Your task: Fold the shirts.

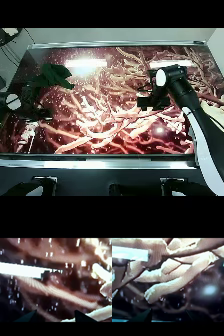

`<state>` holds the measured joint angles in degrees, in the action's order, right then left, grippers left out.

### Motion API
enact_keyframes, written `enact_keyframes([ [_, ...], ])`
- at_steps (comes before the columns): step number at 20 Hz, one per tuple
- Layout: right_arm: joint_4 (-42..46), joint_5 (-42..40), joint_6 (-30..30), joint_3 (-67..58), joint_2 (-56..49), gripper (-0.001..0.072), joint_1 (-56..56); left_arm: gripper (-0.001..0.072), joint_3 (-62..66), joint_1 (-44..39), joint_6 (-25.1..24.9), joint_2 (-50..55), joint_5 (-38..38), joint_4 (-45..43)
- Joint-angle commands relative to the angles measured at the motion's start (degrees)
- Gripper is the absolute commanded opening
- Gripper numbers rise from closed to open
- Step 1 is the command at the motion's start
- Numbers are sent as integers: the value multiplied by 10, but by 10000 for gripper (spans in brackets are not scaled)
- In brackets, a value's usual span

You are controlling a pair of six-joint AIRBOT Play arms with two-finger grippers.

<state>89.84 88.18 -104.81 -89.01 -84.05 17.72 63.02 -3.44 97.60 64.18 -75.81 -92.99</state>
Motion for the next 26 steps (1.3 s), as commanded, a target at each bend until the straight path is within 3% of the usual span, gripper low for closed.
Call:
enact_keyframes([
  [1, 0, 0, 0, 0, 0, 512, 0, 574, 0, 0, 0, 0, 0, 0],
  [7, 0, 0, 0, 0, 0, 512, 0, 574, 0, 0, 2, 0, 2, 1],
  [12, 4, -74, 0, 0, 0, 514, 0, 574, -1, 0, 9, 1, 130, 6],
  [15, 15, -132, 6, 0, 0, 519, 0, 574, 0, 2, 120, 11, 190, 26],
  [16, 25, -146, 6, 0, 0, 575, 0, 575, 1, 2, 119, 14, 243, 29],
  [17, 32, -154, 7, 0, 0, 700, 0, 575, 5, 2, 119, 17, 297, 31],
  [19, 50, -159, 14, 0, 0, 704, 0, 685, 22, 1, 85, 28, 414, 30],
  [20, 57, -158, 17, 0, 0, 703, 0, 720, 43, 2, 23, 40, 442, 30],
  [22, 59, -160, 17, 0, 0, 703, 0, 720, 116, 2, -73, 91, 437, 20],
  [24, 57, -166, 17, 0, 0, 699, 0, 720, 239, 13, -43, 184, 391, 0],
  [26, 51, -170, 17, 0, 0, 699, 0, 720, 401, 47, 74, 304, 315, 1],
])
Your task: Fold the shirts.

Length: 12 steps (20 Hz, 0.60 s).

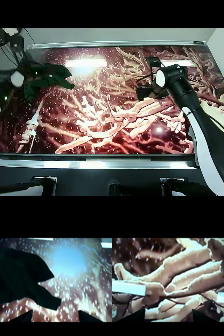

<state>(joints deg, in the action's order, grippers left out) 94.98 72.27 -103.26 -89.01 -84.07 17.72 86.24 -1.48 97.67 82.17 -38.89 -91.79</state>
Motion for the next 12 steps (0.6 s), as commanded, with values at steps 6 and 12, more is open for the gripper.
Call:
enact_keyframes([
  [6, -8, -3, -1, 0, 0, 698, 0, 720, 300, 201, 270, 302, -181, 207],
  [12, -42, -5, -2, 0, 0, 689, 0, 720, 225, 246, 237, 307, -138, 254],
])
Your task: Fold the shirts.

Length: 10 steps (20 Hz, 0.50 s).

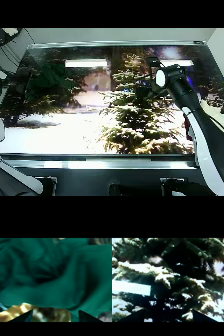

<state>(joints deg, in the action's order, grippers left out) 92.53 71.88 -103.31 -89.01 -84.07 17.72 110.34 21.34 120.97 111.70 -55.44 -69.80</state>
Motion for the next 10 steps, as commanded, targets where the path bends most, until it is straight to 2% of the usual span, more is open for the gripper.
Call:
enact_keyframes([
  [1, -20, -1, -5, 0, 0, 689, 0, 720, -16, 13, 5, 16, 45, 38],
  [4, -21, 0, -11, 0, 0, 689, 0, 720, -16, 3, 5, 40, 82, 64],
  [6, -25, 2, -11, 0, 0, 689, 0, 720, -16, 2, 4, 62, 117, 114],
  [9, -43, 2, -11, 0, 0, 689, 0, 720, -16, -4, -26, 83, 195, 177],
  [10, -49, 2, -11, 0, 0, 690, 0, 610, -16, -5, -27, 85, 206, 188],
])
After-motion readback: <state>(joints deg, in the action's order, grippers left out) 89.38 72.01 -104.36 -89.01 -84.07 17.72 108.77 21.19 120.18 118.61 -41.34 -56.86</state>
